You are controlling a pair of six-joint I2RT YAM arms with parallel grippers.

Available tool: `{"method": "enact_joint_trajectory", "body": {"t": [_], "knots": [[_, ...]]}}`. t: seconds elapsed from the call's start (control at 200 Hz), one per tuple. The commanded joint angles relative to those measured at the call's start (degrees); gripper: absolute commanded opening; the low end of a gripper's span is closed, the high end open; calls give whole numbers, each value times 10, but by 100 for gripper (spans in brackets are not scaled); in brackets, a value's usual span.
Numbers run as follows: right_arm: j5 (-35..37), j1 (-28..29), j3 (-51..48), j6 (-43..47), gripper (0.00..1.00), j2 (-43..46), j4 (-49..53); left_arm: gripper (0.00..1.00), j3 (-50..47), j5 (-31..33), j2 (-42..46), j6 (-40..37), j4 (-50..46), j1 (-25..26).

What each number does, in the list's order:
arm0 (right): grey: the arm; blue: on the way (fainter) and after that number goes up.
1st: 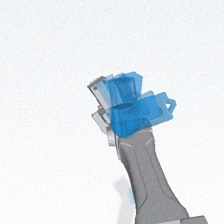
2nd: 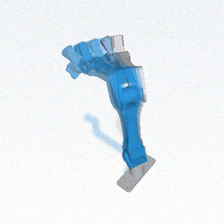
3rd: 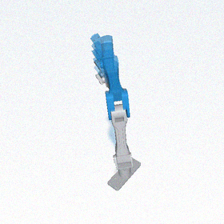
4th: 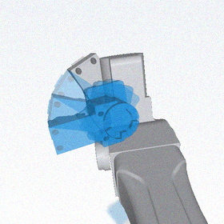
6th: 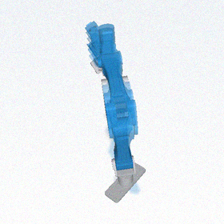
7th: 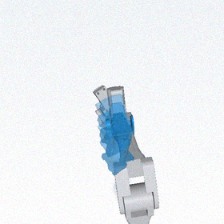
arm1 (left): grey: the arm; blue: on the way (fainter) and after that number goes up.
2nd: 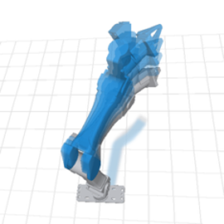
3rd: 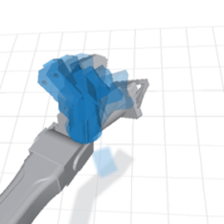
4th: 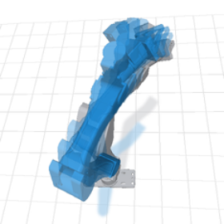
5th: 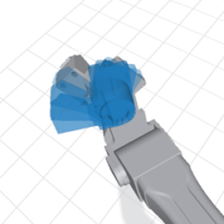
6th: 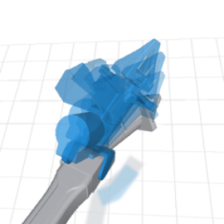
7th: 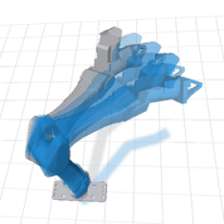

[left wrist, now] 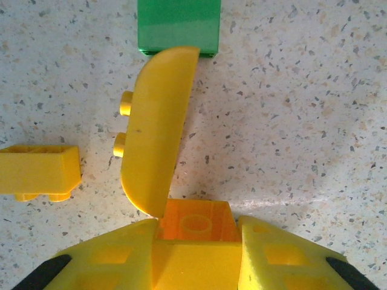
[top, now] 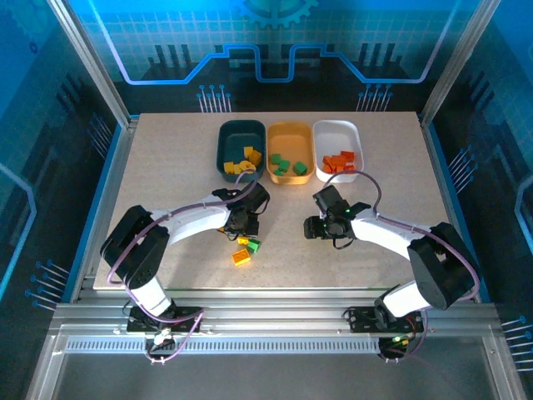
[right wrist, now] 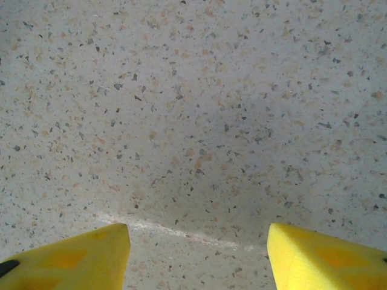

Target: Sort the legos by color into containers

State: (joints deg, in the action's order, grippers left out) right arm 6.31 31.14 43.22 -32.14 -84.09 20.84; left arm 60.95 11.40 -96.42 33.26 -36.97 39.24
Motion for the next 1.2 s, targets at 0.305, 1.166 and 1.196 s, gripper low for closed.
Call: {"method": "enact_joint_trajectory", "body": {"t": [0.305,1.166,1.196], "knots": [[-12,-16,-7,3,63,20,-12,28,183,-2,27,-47,-96,-4],[-38,-22,10,28,64,40,13,56,735,-76,-405,-93,-199,-239],[-38,-23,13,31,64,49,18,60,740,-80,-405,-95,-206,-239]]}}
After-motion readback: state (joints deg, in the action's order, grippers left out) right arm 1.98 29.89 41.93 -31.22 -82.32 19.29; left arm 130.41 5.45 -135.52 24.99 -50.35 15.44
